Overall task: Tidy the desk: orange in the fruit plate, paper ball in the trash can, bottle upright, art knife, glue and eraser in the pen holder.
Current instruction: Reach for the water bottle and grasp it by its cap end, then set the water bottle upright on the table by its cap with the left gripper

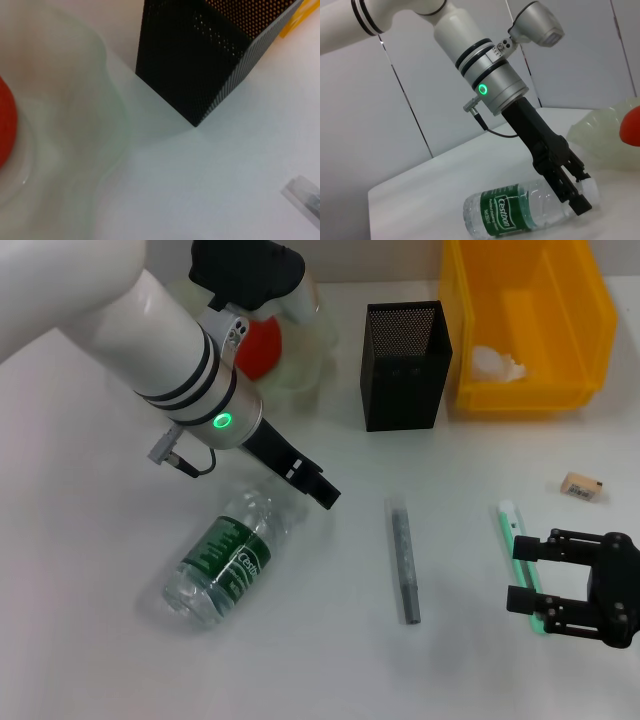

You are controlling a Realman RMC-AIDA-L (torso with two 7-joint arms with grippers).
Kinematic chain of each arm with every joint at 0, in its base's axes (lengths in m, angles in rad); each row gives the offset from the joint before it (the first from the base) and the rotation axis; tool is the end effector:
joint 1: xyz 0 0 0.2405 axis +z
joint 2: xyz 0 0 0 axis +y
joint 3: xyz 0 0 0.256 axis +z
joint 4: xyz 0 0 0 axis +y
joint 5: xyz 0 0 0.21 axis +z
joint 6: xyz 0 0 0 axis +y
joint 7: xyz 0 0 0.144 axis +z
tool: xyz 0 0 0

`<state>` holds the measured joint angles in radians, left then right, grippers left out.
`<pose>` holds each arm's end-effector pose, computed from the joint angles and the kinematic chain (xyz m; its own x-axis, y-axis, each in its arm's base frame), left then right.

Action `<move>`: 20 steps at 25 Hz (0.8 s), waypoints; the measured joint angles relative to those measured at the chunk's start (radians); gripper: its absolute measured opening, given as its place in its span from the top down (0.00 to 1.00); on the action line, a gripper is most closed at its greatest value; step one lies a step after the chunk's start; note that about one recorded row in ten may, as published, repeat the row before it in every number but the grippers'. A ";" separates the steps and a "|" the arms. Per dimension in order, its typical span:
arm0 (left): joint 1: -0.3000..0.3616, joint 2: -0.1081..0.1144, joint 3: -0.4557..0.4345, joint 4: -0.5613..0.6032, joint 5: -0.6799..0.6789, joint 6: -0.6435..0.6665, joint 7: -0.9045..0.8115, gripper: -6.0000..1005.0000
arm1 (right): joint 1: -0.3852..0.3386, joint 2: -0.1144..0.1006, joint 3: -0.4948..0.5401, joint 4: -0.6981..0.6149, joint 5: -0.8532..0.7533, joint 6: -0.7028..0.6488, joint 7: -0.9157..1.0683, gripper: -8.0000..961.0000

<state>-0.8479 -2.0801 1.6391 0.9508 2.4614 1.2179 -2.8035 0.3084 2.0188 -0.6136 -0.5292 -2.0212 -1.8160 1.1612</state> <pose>-0.1456 0.3831 -0.0826 0.6961 0.6969 -0.1723 0.5900 -0.6921 -0.4158 0.3207 0.2318 0.0120 0.7242 -0.3721 -0.5805 -0.4744 -0.8799 -0.0279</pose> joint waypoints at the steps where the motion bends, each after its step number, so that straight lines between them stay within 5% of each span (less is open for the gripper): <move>1: 0.000 0.000 0.005 0.000 -0.001 -0.003 -0.002 0.20 | 0.000 0.000 0.000 0.000 0.000 0.000 0.000 0.31; 10: 0.008 0.000 0.061 0.001 -0.001 -0.032 -0.010 0.20 | -0.002 0.004 0.000 0.000 0.003 -0.001 0.000 0.31; 20: 0.032 0.000 0.073 0.032 -0.001 -0.035 -0.003 0.57 | -0.001 0.005 0.000 0.000 0.004 -0.001 0.002 0.31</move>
<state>-0.8160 -2.0800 1.7119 0.9823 2.4608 1.1830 -2.8068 0.3078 2.0233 -0.6136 -0.5292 -2.0171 -1.8165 1.1627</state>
